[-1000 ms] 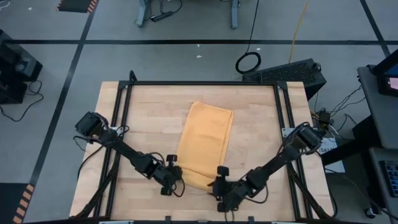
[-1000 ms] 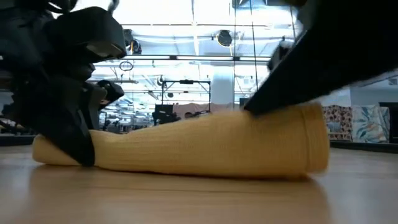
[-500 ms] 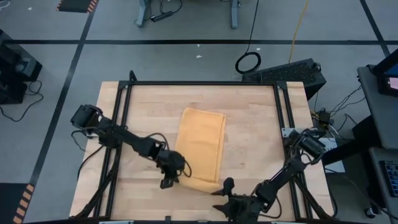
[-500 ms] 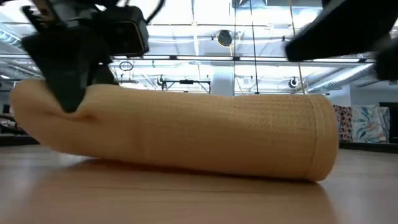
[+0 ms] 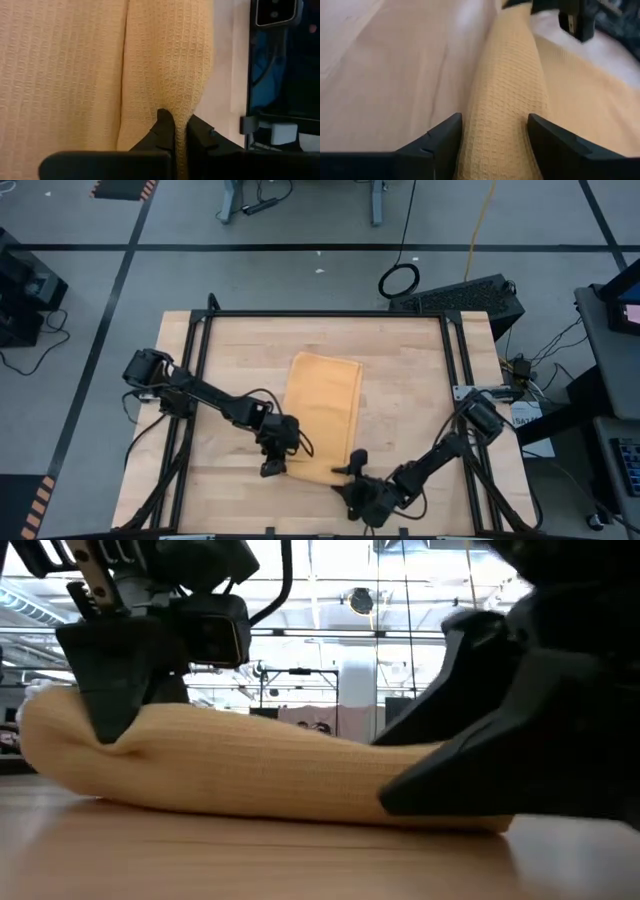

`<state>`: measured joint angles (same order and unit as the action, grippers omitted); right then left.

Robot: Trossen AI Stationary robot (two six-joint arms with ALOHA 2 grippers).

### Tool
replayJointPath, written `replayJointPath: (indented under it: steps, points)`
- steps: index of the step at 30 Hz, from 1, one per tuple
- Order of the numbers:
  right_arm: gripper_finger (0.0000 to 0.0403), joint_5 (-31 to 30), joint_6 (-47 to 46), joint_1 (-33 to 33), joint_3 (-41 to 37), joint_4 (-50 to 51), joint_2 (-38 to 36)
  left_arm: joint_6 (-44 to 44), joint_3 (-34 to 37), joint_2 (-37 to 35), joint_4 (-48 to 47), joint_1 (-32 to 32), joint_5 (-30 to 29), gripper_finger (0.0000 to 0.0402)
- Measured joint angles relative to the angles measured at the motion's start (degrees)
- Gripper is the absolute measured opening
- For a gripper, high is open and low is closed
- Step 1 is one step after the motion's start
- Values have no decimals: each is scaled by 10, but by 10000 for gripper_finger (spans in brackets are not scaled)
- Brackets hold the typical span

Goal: Roll towel
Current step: Roll the yellow towel

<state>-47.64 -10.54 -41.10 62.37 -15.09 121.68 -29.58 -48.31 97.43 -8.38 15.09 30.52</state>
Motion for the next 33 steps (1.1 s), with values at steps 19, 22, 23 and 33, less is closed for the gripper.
replayJointPath:
  steps: [19, 22, 23, 33]
  points:
    - [56, 66, -215, 34, 1, 61, 0, 6, 0, -2, -9, 0, -34, 111]
    - [42, 85, -239, 37, 2, 60, -1, 15, 0, -24, -42, 0, -36, 136]
    - [40, 93, -246, 38, 2, 59, -1, 15, 0, -33, -55, 0, -40, 143]
    - [36, 195, -279, 65, 1, 65, -27, 88, 0, -135, -79, 79, -269, 160]
